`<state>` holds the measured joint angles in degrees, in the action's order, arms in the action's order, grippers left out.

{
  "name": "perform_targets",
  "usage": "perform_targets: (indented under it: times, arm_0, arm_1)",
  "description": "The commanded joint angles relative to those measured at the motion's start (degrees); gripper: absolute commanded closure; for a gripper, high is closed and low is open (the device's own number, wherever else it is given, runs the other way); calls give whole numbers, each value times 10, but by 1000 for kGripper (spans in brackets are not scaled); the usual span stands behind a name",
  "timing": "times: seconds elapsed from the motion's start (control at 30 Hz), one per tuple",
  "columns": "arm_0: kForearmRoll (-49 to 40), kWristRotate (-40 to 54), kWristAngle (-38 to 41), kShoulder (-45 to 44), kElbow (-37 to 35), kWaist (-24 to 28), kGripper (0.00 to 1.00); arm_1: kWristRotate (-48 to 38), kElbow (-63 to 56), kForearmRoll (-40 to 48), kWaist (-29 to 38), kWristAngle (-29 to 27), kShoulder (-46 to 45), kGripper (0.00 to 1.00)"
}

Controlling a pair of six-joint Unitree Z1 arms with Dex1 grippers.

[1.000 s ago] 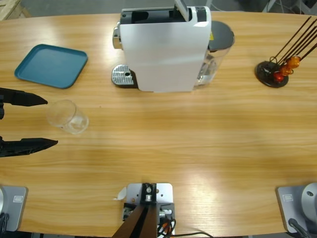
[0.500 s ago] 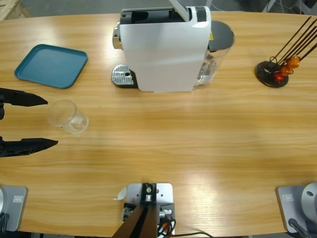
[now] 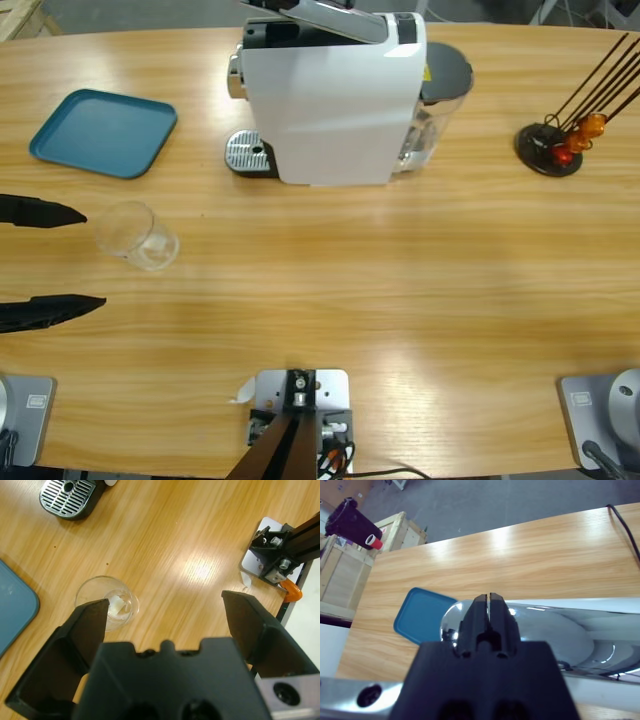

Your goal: Pour coffee

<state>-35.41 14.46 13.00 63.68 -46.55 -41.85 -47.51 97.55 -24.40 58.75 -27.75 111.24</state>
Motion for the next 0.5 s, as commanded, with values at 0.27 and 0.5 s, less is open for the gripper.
perform_targets:
  times: [0.27, 0.5]
  arm_0:
    - [5, -8, -5, -15, 20, -4, 27]
    - [5, -8, -6, -10, 19, -4, 27]
  arm_1:
    - [-16, -94, 2, 28, 4, 97, 1000]
    - [-21, -117, 18, 30, 17, 115, 1000]
